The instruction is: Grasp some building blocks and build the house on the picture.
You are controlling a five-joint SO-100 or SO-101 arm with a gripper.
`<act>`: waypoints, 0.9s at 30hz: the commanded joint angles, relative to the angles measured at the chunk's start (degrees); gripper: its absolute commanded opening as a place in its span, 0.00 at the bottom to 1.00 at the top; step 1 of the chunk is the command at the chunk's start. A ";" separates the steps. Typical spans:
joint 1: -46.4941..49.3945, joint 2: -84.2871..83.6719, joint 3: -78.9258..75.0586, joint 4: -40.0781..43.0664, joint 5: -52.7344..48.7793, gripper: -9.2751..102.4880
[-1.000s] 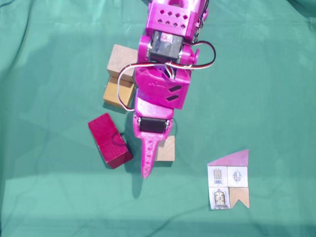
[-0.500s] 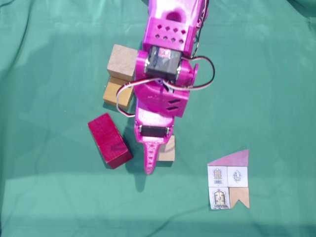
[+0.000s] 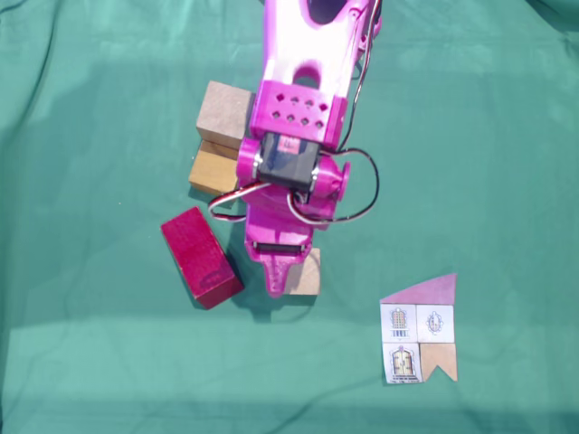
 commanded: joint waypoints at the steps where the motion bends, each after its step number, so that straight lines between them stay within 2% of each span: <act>1: -0.35 -1.14 -2.29 0.44 -0.53 0.41; 12: -0.53 -6.33 -2.64 -0.44 -0.62 0.41; 21: -0.79 -12.22 -10.46 -0.35 -0.62 0.41; 27: -4.13 -12.83 -10.63 -0.35 -0.62 0.41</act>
